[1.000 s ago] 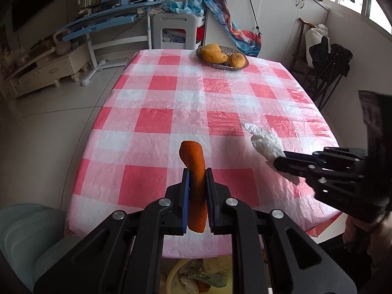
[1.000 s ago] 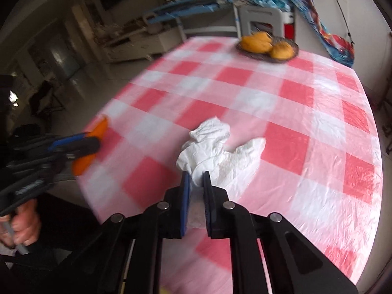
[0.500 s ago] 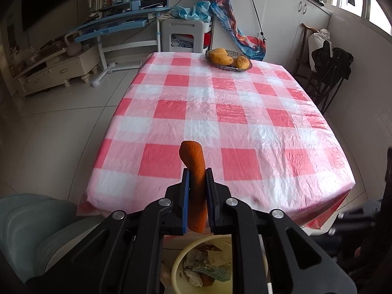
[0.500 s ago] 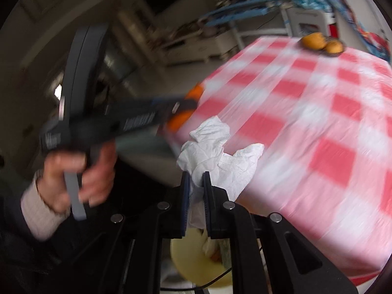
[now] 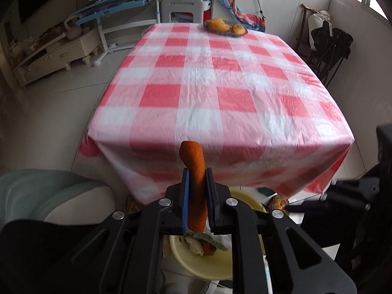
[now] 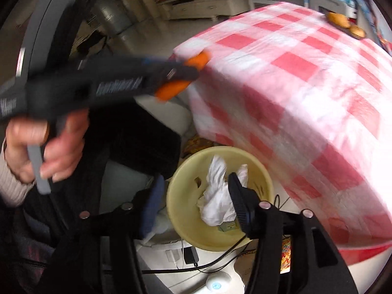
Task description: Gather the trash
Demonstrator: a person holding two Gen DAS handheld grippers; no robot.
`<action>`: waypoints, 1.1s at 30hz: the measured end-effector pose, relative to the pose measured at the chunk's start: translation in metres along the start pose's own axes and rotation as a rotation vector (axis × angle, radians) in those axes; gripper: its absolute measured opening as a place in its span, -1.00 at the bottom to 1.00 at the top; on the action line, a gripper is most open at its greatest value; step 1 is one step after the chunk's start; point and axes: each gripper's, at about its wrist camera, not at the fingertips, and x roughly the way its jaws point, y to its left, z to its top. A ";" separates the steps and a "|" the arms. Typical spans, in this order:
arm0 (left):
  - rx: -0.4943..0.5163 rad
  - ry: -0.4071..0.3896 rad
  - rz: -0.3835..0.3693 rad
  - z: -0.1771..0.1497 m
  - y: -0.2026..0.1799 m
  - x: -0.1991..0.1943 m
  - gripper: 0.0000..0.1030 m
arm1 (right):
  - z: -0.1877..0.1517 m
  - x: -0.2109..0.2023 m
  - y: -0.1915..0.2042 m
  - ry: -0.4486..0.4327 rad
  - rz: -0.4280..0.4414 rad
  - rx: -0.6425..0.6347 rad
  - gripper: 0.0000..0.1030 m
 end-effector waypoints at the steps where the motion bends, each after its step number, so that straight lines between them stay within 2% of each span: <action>1: 0.001 0.012 0.001 -0.004 -0.001 0.000 -0.76 | 0.000 -0.004 -0.002 -0.022 -0.028 0.015 0.43; 2: 0.002 0.024 0.001 -0.007 -0.002 0.001 -0.76 | -0.001 -0.007 -0.005 -0.038 -0.049 0.026 0.56; 4: 0.010 0.051 -0.002 -0.015 -0.005 0.002 -0.76 | 0.001 -0.013 -0.010 -0.076 -0.082 0.054 0.63; 6: 0.019 0.090 -0.012 -0.025 -0.008 0.005 -0.76 | 0.000 -0.020 -0.013 -0.114 -0.147 0.089 0.80; 9: 0.024 0.170 -0.046 -0.039 -0.011 0.012 -0.74 | -0.003 -0.029 -0.018 -0.165 -0.268 0.156 0.85; 11: 0.026 0.195 -0.057 -0.046 -0.012 0.013 -0.65 | -0.002 -0.032 -0.026 -0.204 -0.346 0.206 0.85; 12: 0.027 0.189 -0.058 -0.047 -0.013 0.010 -0.51 | -0.006 -0.037 -0.026 -0.235 -0.370 0.231 0.85; 13: 0.024 0.172 -0.057 -0.046 -0.012 0.006 -0.28 | -0.010 -0.043 -0.028 -0.262 -0.368 0.242 0.85; 14: 0.020 0.154 -0.055 -0.046 -0.011 0.002 -0.20 | -0.013 -0.050 -0.026 -0.312 -0.351 0.248 0.85; 15: 0.012 0.123 -0.049 -0.044 -0.010 -0.004 -0.02 | -0.015 -0.052 -0.025 -0.342 -0.349 0.251 0.85; 17: -0.004 0.053 -0.030 -0.040 -0.007 -0.015 0.13 | -0.020 -0.059 -0.018 -0.398 -0.387 0.261 0.85; 19: -0.017 -0.029 0.010 -0.033 -0.005 -0.026 0.37 | -0.026 -0.065 -0.007 -0.449 -0.458 0.257 0.85; 22: -0.034 -0.198 0.089 -0.026 -0.004 -0.051 0.63 | -0.034 -0.074 0.008 -0.517 -0.578 0.230 0.85; 23: -0.035 -0.238 0.107 -0.025 -0.004 -0.057 0.65 | -0.035 -0.073 0.020 -0.541 -0.658 0.192 0.85; 24: -0.033 -0.270 0.124 -0.024 -0.005 -0.062 0.69 | -0.037 -0.074 0.025 -0.545 -0.686 0.171 0.85; 25: -0.027 -0.309 0.144 -0.024 -0.006 -0.067 0.73 | -0.036 -0.071 0.026 -0.543 -0.700 0.148 0.85; 28: -0.007 -0.362 0.170 -0.021 -0.007 -0.073 0.77 | -0.033 -0.060 0.032 -0.508 -0.741 0.093 0.85; 30: 0.009 -0.376 0.172 -0.021 -0.008 -0.074 0.77 | -0.027 -0.051 0.031 -0.482 -0.768 0.075 0.85; 33: 0.023 -0.388 0.160 -0.018 -0.010 -0.073 0.77 | -0.025 -0.050 0.028 -0.478 -0.756 0.092 0.85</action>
